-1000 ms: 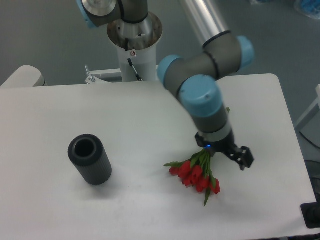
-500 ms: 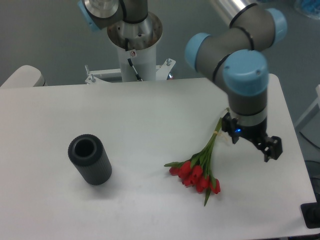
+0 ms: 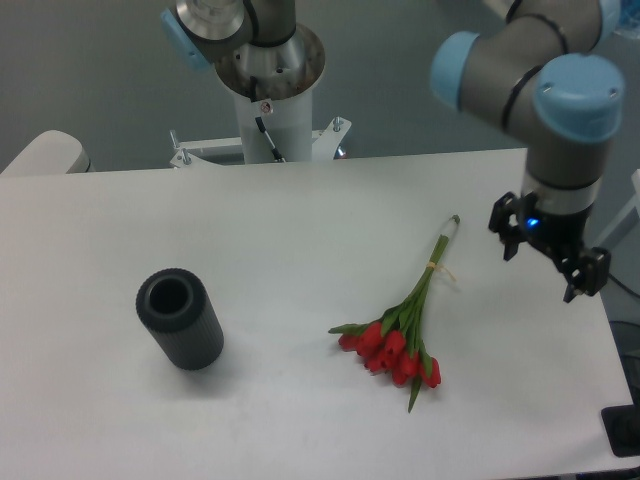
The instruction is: Place the flowers on the table
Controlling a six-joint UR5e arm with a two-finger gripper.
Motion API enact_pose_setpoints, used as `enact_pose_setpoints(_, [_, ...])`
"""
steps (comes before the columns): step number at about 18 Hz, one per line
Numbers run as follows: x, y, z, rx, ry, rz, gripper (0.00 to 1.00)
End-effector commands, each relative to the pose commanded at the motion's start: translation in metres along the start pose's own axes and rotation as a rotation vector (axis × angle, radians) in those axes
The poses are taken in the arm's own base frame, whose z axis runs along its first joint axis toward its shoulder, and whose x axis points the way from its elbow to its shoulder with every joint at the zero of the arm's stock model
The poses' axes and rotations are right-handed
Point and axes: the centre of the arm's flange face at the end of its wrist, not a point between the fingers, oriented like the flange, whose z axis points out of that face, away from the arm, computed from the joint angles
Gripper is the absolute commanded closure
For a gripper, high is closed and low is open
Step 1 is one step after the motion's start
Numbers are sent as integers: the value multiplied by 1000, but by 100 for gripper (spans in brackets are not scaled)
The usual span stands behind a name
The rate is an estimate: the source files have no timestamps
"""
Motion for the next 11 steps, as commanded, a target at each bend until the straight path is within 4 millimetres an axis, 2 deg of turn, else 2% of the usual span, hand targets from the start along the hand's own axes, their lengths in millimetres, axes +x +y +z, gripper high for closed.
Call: enact_pose_setpoints(11, [1, -6, 1, -2, 1, 7, 1])
